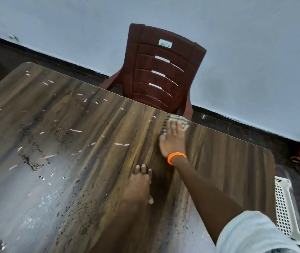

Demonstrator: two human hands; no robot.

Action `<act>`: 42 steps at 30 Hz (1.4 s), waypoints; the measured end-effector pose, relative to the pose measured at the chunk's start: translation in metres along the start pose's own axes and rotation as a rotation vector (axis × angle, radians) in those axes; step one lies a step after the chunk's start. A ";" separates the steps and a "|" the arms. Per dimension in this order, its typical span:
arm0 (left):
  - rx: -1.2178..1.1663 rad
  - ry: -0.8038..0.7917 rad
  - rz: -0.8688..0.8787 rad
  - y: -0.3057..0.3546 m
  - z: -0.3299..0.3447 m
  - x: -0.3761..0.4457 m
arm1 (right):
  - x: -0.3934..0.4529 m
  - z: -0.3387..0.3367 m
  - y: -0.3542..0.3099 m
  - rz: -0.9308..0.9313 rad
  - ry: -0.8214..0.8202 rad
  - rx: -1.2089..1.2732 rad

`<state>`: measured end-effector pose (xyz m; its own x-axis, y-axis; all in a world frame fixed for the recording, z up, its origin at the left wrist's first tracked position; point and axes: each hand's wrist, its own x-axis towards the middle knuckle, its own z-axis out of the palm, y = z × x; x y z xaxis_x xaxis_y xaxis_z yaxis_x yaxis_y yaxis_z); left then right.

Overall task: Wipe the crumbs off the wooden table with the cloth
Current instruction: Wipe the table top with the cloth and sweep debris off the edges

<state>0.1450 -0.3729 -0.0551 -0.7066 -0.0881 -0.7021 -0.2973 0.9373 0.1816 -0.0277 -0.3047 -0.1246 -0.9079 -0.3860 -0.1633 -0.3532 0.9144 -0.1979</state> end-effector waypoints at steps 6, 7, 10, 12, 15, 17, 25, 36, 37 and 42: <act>-0.186 0.099 -0.077 -0.023 0.013 -0.017 | -0.045 0.021 -0.055 -0.761 -0.232 -0.023; -0.182 0.139 -0.106 -0.030 0.019 -0.023 | -0.040 0.016 -0.046 -0.808 -0.244 -0.024; -0.221 0.247 -0.198 -0.055 0.033 -0.039 | -0.011 0.003 -0.017 -0.660 -0.149 -0.057; -0.258 0.256 -0.255 -0.076 0.039 -0.050 | 0.012 -0.002 -0.008 -0.419 -0.070 -0.035; -0.306 0.236 -0.307 -0.097 0.043 -0.062 | 0.016 0.002 -0.035 -0.172 -0.062 0.012; -0.320 0.240 -0.327 -0.101 0.044 -0.065 | -0.002 0.014 -0.068 -0.201 -0.060 -0.006; -0.376 0.249 -0.393 -0.102 0.048 -0.062 | -0.052 0.034 -0.109 -1.031 -0.244 -0.114; -0.349 0.160 -0.305 -0.112 0.051 -0.057 | 0.044 0.011 -0.109 0.019 -0.072 0.079; -0.342 0.159 -0.307 -0.111 0.049 -0.056 | 0.039 0.015 -0.127 -0.049 -0.081 0.049; -0.307 0.096 -0.316 -0.109 0.042 -0.054 | -0.025 0.049 -0.196 -0.783 -0.218 -0.090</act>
<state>0.2423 -0.4560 -0.0655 -0.6022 -0.3984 -0.6919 -0.6748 0.7172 0.1743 0.0750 -0.4799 -0.1290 -0.3291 -0.9238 -0.1959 -0.8921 0.3721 -0.2562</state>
